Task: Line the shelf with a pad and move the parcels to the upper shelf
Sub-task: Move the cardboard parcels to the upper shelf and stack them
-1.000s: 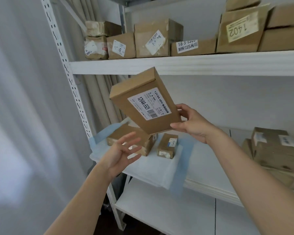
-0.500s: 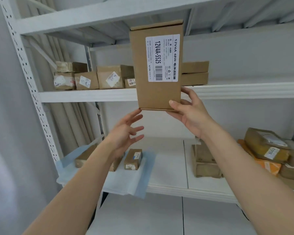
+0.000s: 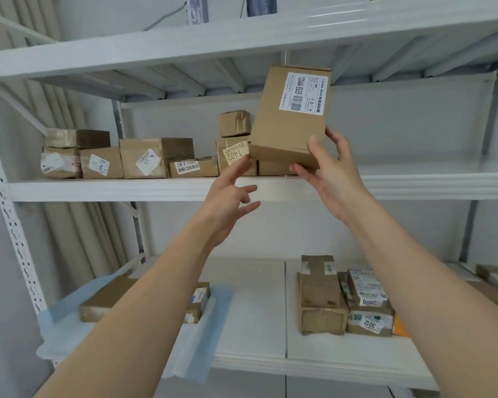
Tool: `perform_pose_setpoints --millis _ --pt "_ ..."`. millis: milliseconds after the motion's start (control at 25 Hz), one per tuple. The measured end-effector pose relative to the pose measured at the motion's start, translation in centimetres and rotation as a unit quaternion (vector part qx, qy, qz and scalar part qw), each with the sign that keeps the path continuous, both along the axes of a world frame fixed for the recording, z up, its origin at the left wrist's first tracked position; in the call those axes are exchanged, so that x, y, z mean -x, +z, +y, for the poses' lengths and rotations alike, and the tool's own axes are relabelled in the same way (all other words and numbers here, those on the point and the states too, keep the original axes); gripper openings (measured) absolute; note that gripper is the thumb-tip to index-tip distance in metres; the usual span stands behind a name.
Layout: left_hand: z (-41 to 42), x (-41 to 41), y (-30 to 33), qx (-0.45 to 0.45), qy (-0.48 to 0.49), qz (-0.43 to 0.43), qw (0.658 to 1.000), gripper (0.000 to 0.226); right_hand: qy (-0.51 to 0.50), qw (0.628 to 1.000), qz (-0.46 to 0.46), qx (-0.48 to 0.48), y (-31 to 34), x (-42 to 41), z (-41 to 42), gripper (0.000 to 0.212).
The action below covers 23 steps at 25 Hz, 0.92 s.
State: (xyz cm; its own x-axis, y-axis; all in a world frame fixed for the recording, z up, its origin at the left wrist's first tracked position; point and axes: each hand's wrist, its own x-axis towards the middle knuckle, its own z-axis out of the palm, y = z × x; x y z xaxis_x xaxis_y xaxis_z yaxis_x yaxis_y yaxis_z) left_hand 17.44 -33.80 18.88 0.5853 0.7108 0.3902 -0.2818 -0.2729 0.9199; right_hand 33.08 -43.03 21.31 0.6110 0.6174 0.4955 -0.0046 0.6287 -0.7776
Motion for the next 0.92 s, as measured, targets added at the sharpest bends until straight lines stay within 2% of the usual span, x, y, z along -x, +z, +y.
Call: perform_pose_setpoints --millis 120,240,400,520,800,920 --pt "0.3 -2.3 1.5 -0.009 0.008 -0.008 1.0 0.088 -0.075 0.996 -0.031 0.035 1.8 -1.6 0.8 0.034" --pt "1.1 -4.2 2.8 -0.011 0.02 -0.014 1.0 0.089 -0.14 0.984 -0.056 0.09 3.8 -3.3 1.6 0.043" --pt "2.3 -6.0 3.4 -0.003 0.026 0.0 1.0 0.087 -0.145 0.979 -0.078 0.122 4.8 -5.6 3.3 0.021" --pt "3.0 -6.8 3.3 -0.001 0.036 0.008 0.999 0.087 -0.139 0.978 -0.074 0.136 5.0 -6.4 4.6 0.021" --pt "3.9 -7.8 4.6 -0.013 0.041 0.03 0.999 0.09 -0.193 0.962 -0.103 0.164 5.4 -9.3 9.3 0.052" --pt "4.6 -8.1 4.6 -0.015 0.044 0.059 0.997 0.092 -0.146 0.973 -0.071 0.163 4.0 -9.7 10.8 0.076"
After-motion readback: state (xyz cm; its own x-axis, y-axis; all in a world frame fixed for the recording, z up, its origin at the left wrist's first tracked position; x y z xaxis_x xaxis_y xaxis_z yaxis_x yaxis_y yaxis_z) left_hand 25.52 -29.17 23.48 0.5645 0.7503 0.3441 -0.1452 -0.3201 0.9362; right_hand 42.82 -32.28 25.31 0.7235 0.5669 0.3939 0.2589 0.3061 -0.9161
